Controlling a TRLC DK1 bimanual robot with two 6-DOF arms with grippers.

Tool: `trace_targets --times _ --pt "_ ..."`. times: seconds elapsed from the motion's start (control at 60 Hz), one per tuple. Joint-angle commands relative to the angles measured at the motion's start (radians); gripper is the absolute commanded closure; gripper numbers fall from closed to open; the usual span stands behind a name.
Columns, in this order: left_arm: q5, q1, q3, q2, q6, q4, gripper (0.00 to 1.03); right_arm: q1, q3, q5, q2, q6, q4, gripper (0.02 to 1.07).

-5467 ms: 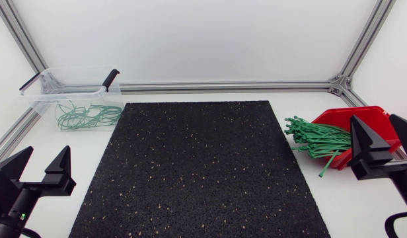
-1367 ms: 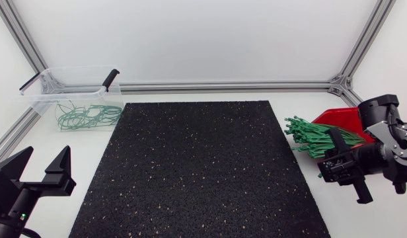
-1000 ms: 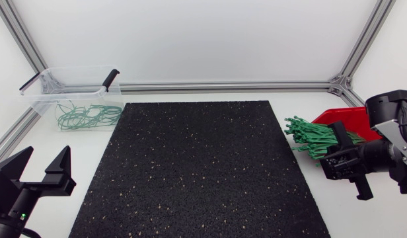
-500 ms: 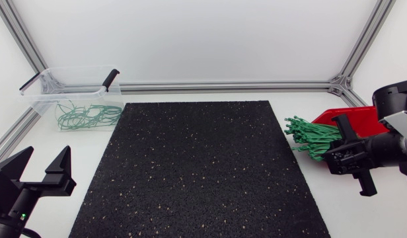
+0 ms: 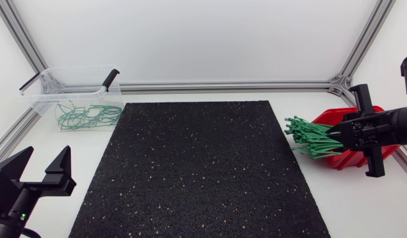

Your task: Take a green cable tie from the red box, thread the tail through the head to close it, then place it in the transparent bin on the left.

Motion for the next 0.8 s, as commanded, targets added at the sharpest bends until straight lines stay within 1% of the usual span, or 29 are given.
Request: trace_targets --times 0.0,0.133,0.25,0.317,0.417,0.567,0.717,0.783 --pt "0.001 -0.008 -0.038 -0.003 0.011 -0.028 0.03 0.002 0.049 -0.017 -0.02 0.042 -0.024 1.01" --pt "0.001 -0.009 -0.038 -0.003 0.009 -0.028 0.03 0.007 0.109 -0.054 -0.023 0.09 -0.085 1.01" --pt "0.001 -0.008 -0.038 -0.003 0.011 -0.028 0.03 0.03 0.166 -0.068 -0.029 0.148 -0.131 1.01" --pt "0.001 -0.008 -0.038 -0.003 0.011 -0.028 0.03 0.056 0.205 -0.074 -0.032 0.189 -0.168 1.01" --pt "0.0 -0.005 -0.038 -0.003 0.011 -0.028 0.03 0.077 0.282 -0.108 -0.029 0.246 -0.237 1.01" --pt "0.001 -0.005 -0.038 -0.004 0.009 -0.028 0.03 0.084 0.41 -0.206 0.008 0.301 -0.384 1.01" --pt "0.001 -0.006 -0.038 -0.003 0.011 -0.028 0.03 0.08 0.566 -0.344 0.089 0.326 -0.607 1.01" --pt "0.001 -0.008 -0.038 -0.003 0.009 -0.028 0.03 0.076 0.604 -0.395 0.118 0.331 -0.662 1.01"
